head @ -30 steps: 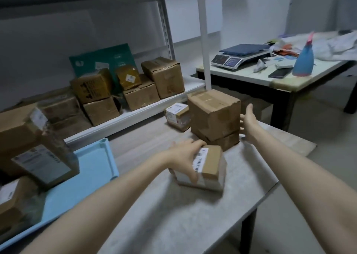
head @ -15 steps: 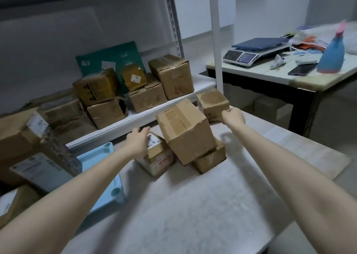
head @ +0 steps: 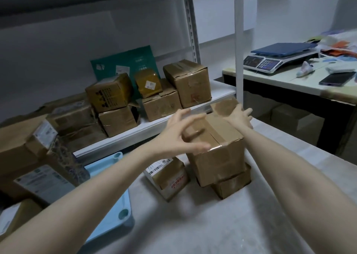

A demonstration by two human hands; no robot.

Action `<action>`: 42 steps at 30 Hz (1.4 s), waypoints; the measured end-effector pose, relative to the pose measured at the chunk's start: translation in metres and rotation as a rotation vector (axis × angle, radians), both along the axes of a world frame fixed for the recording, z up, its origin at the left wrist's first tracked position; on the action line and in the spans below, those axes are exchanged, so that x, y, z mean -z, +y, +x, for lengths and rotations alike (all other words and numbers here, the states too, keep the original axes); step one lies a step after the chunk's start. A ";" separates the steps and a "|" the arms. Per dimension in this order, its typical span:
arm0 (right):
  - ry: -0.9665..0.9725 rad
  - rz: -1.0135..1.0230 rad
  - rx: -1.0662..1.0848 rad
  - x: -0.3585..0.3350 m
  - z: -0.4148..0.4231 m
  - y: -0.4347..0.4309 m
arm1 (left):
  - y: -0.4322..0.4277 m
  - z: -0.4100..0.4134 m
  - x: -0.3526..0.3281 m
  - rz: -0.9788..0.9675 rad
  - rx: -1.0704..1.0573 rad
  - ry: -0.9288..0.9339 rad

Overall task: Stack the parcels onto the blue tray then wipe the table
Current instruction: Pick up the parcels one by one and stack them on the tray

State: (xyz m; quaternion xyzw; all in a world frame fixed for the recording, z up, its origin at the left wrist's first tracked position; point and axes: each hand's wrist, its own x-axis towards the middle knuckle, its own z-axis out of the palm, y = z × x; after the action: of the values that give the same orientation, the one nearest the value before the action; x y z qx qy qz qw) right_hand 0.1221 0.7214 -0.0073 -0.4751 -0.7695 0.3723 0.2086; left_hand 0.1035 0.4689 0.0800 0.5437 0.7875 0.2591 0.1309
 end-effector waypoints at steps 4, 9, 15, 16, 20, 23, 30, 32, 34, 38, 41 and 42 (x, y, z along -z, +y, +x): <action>-0.073 0.006 0.026 -0.004 -0.003 -0.004 | 0.000 0.005 0.008 -0.196 0.018 0.171; -0.145 0.058 -0.164 -0.010 0.011 -0.024 | -0.013 -0.004 0.005 -0.043 -0.169 -0.021; 0.030 -0.012 -0.267 -0.011 0.036 -0.042 | -0.036 0.007 -0.008 0.144 -0.361 -0.300; 0.136 0.055 -0.178 -0.013 0.039 -0.044 | -0.039 0.008 -0.009 0.191 -0.442 -0.371; 0.459 0.112 -0.232 -0.038 0.051 -0.079 | -0.048 0.009 -0.012 0.297 -0.675 -0.677; 0.425 0.002 -0.575 -0.052 0.058 -0.115 | -0.054 0.016 -0.014 0.396 -0.755 -0.789; 0.588 -0.056 -0.893 -0.093 0.086 -0.159 | -0.096 0.017 -0.036 0.717 -0.887 -0.848; 0.555 0.070 -0.959 -0.101 0.087 -0.172 | -0.113 0.019 -0.046 0.774 -0.930 -0.811; 0.569 0.171 -1.006 -0.107 0.084 -0.188 | -0.129 0.023 -0.055 0.799 -0.924 -0.814; 0.637 -0.011 -1.069 -0.119 0.078 -0.220 | -0.161 0.028 -0.066 0.820 -0.917 -0.797; 0.694 -0.285 -1.064 -0.112 0.072 -0.235 | -0.184 0.031 -0.070 0.823 -0.907 -0.717; 0.722 -0.382 -1.067 -0.108 0.068 -0.240 | -0.193 0.031 -0.072 0.814 -0.903 -0.660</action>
State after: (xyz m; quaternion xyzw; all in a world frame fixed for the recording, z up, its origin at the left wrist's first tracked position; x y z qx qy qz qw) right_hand 0.1905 0.4811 0.1006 0.0962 -0.7017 0.6893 0.1525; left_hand 0.1342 0.2762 0.1515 0.0611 0.6957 0.7152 0.0287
